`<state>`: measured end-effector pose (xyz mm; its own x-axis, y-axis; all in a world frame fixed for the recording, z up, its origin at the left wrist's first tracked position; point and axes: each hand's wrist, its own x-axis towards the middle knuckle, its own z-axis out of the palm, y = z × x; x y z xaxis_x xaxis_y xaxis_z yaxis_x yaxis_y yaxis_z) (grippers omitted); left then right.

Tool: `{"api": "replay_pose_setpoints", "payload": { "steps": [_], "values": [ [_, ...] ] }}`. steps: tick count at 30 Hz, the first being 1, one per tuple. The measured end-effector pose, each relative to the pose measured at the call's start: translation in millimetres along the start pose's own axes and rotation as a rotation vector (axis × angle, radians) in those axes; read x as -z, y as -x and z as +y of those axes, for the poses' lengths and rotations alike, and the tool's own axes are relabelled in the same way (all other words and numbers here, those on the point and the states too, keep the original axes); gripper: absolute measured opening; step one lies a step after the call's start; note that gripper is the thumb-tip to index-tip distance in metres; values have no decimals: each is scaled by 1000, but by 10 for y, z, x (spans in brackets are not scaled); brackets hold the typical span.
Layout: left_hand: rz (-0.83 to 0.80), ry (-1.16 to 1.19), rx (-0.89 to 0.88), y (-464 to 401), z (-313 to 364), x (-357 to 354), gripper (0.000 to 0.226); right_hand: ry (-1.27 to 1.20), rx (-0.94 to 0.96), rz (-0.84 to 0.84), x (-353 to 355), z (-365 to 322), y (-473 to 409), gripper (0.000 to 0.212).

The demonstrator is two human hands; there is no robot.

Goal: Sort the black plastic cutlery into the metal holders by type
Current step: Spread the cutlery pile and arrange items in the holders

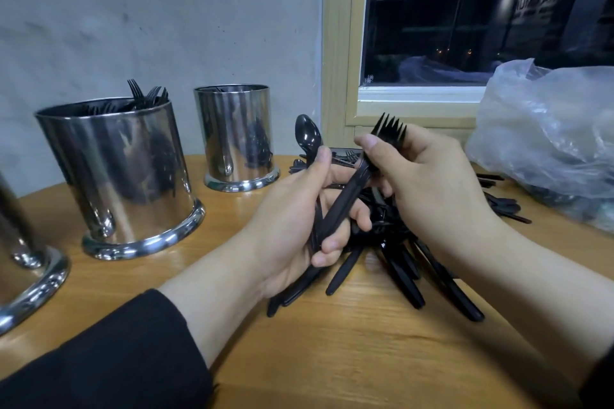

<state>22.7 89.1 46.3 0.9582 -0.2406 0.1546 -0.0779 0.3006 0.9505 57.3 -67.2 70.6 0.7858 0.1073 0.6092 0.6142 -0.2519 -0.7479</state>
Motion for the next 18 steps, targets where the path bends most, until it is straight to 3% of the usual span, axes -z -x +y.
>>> {"api": "replay_pose_setpoints", "payload": {
  "steps": [6, 9, 15, 18],
  "values": [
    [-58, 4, 33, 26, 25, -15, 63, -54, -12, -37, 27, -35, 20, 22],
    [-12, -116, 35, 31, 30, -37, 48, 12, 9, -61, 29, -53, 21, 23],
    [337, -137, -128, -80, 114, 201, 35, 156, 30, -14, 137, 29, -234, 26],
    [429, -217, -161, -99, 82, 308, 29, 369, -7, -142, 177, 184, -432, 21]
  ]
}}
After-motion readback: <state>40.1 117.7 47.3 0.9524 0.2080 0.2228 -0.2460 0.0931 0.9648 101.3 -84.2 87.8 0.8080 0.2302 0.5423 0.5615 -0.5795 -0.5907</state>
